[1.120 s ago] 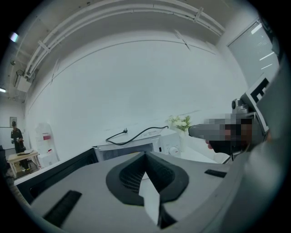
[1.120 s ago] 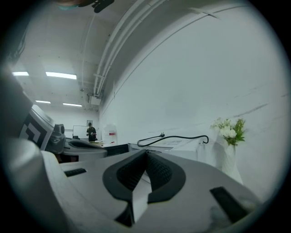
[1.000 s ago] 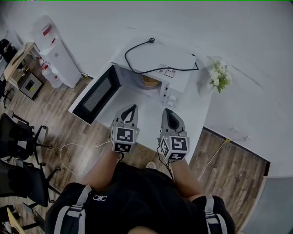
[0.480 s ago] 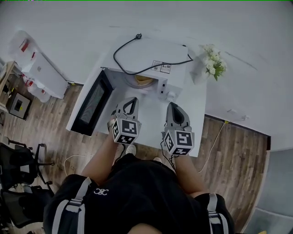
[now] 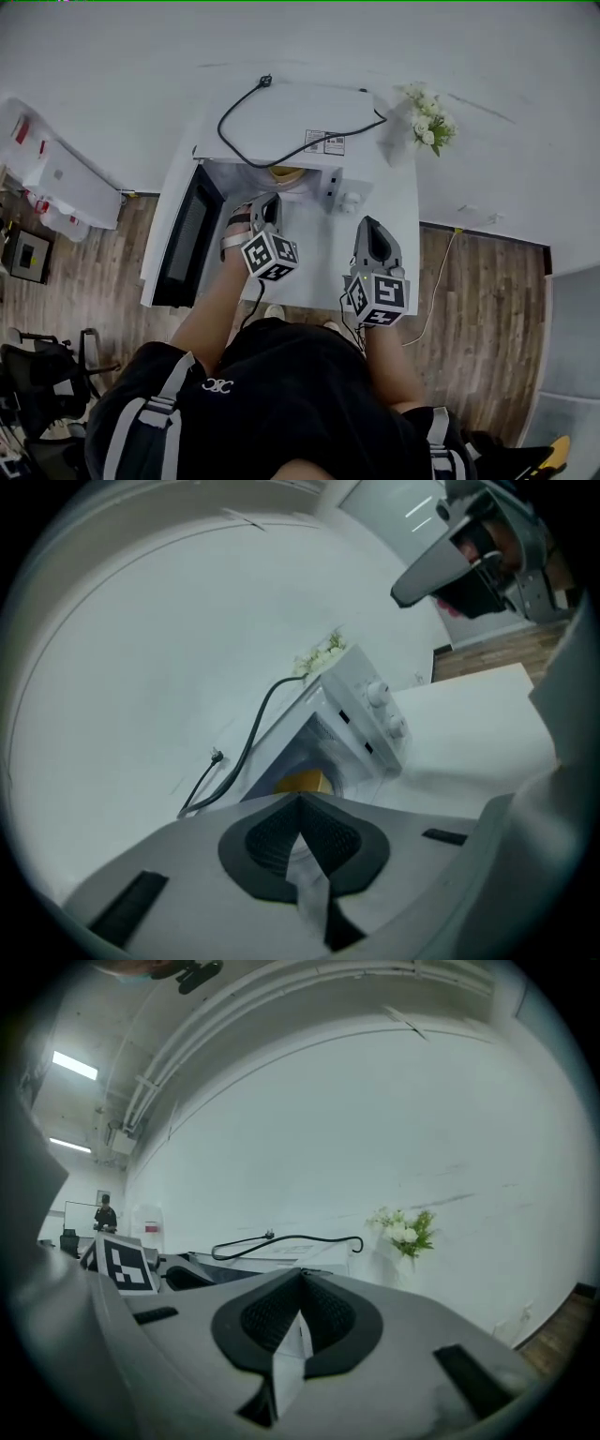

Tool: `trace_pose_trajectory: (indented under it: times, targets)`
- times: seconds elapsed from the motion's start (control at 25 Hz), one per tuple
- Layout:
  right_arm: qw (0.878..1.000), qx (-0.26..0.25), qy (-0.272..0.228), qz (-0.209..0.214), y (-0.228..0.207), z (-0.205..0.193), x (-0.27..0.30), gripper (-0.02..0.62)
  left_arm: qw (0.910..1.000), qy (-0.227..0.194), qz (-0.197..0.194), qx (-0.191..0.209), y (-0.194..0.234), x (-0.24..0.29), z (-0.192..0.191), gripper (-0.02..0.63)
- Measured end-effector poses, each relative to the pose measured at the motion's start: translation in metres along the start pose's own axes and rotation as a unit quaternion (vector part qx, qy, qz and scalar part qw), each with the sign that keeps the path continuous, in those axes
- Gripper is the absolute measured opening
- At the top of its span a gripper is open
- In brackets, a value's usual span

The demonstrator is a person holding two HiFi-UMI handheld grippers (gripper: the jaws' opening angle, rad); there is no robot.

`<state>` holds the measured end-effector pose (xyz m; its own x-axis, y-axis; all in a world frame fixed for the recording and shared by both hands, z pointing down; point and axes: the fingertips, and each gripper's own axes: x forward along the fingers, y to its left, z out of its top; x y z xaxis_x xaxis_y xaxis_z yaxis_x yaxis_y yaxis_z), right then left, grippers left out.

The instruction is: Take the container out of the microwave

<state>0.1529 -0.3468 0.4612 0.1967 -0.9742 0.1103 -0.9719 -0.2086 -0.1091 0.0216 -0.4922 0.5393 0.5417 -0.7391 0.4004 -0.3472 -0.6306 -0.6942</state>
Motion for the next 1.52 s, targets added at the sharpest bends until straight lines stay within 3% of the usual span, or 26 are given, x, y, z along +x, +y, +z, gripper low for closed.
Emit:
trace_pose_trajectory:
  times: [0.12,0.36,0.76,1.28,1.36,1.52]
  targets:
    - [1.000,0.002,-0.002,-0.031,-0.014,0.000,-0.003,0.003,0.9994,0.020,-0.012,0.027,-0.004,0.024,-0.007,0.024]
    - [0.996,0.009,0.002,-0.088,-0.040,-0.007,-0.018,0.003,0.9966,0.033,-0.055,0.052,-0.022,0.064,-0.009,0.106]
    - [0.990,0.010,0.020,-0.139,-0.067,-0.020,-0.038,0.003,0.9892,0.081,-0.080,0.093,-0.034,0.126,-0.030,0.114]
    - [0.990,-0.030,0.034,-0.131,-0.056,-0.027,-0.031,0.004,0.9713,0.146,-0.145,0.119,-0.045,0.168,-0.047,0.114]
    - [0.991,-0.032,0.034,-0.129,-0.056,-0.026,-0.030,0.003,0.9688,0.152,-0.152,0.123,-0.047,0.169,-0.051,0.071]
    - [0.991,-0.031,0.034,-0.129,-0.061,-0.026,-0.030,0.003,0.9665,0.158,-0.154,0.130,-0.046,0.166,-0.054,0.064]
